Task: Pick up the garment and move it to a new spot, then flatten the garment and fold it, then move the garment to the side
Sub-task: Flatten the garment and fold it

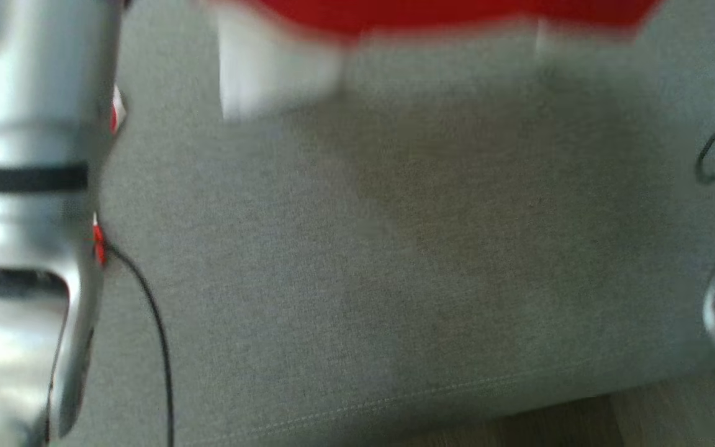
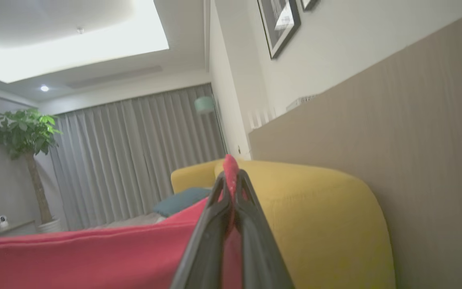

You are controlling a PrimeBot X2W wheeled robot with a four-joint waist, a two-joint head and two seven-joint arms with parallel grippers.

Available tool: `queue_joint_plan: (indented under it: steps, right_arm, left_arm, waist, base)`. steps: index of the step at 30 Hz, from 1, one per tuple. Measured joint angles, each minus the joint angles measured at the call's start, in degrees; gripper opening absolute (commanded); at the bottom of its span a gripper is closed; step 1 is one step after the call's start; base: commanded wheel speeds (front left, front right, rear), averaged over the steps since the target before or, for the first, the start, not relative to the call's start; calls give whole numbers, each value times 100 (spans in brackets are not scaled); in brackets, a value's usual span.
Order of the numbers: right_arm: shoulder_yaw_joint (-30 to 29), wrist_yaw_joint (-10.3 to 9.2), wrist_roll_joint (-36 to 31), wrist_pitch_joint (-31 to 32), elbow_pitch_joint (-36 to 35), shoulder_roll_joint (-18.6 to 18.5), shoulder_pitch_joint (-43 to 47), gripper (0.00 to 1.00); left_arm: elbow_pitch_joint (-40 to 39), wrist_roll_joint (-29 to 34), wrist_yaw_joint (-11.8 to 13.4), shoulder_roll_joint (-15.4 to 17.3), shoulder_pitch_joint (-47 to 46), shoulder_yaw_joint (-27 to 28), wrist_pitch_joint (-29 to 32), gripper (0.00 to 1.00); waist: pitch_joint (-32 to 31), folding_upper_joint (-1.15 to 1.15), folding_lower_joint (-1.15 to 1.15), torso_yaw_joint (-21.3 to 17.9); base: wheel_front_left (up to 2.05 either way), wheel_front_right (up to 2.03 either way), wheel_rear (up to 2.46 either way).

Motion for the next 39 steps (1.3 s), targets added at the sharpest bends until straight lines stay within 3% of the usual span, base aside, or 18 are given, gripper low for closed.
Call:
queue_joint_plan:
  steps: [4,8,14,20,31,39]
  right_arm:
    - [29,0,21,-702,600,-188,-638,0]
    - [35,0,282,-907,1062,-233,-758,0]
    - [328,0,514,-913,1858,-175,-102,0]
    - [769,0,827,-474,2662,-154,986,0]
    - [1688,0,1389,51,2649,-364,1960,0]
    - [2641,0,1628,531,2132,-754,2938,0]
  left_arm:
    - [403,26,-268,-193,-538,12,-309,0]
    - [700,77,-463,-289,-617,-74,-397,0]
    - [1132,137,-711,-342,98,-513,-403,0]
    - [1648,313,-895,-253,1278,-859,-403,0]
    - [1605,347,-1113,410,3156,-1365,-299,0]
    - [686,-169,-1135,822,4439,-1784,343,0]
  waist:
    - [194,0,0,110]
    - [290,0,0,241]
    - [339,0,0,345]
    - [222,0,0,404]
    - [-414,0,-1,470]
    - [-961,0,-1,558]
  base:
    - [0,0,0]
    - [0,0,0]
    - [0,0,0]
    - [0,0,0]
    - [0,0,0]
    - [0,0,0]
